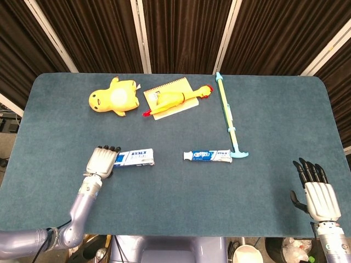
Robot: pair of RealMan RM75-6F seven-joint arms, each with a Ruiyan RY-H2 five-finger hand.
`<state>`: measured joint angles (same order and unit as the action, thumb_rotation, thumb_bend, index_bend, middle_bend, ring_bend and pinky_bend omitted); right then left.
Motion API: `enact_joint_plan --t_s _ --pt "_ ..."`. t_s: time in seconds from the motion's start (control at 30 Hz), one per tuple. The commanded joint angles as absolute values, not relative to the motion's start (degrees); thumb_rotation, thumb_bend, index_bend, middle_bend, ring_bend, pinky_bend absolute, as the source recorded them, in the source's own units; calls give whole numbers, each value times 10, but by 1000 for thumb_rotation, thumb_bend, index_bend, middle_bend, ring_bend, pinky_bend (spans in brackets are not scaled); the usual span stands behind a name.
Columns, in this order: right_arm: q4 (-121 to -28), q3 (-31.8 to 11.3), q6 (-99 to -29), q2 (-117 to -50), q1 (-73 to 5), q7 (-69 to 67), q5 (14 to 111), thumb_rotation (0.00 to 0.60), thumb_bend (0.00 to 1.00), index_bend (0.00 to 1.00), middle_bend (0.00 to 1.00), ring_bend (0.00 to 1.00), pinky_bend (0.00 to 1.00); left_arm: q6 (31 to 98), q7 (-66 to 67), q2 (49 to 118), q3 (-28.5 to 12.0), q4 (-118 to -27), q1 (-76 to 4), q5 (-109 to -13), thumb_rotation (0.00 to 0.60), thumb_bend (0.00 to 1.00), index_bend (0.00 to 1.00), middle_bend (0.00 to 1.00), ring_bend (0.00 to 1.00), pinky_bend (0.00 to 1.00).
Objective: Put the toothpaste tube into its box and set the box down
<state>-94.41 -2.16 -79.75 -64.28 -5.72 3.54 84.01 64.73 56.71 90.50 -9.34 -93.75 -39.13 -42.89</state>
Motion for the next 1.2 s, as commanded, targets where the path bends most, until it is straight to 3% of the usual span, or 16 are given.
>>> enact_joint_plan --t_s 0.03,0.23,0.6,0.73,0.93,1.2 --pt "-944 -22 -798 -643 -57 35 840 600 422 0 0 0 0 648 556 908 -91 -934 -391 -432 600 337 307 393 380 431" --pt "-945 -21 -797 -642 -57 35 839 600 422 0 0 0 0 647 526 907 -80 -927 -389 -465 600 386 414 503 476 487" --pt "-947 -19 -798 -641 -58 42 846 600 422 0 0 0 0 655 447 860 -63 -947 -377 -569 600 387 421 508 481 489" --pt "-952 -15 -799 -642 -65 69 869 600 422 0 1 0 0 665 380 814 -59 -961 -365 -641 600 387 424 511 481 489" --pt "-972 -15 -781 -655 -86 124 890 600 422 115 162 75 28 672 267 752 -70 -967 -356 -710 600 387 426 512 481 489" --pt "-1017 -46 -702 -712 -149 223 855 600 422 120 178 90 39 659 197 675 -95 -1022 -356 -720 600 387 426 510 480 489"
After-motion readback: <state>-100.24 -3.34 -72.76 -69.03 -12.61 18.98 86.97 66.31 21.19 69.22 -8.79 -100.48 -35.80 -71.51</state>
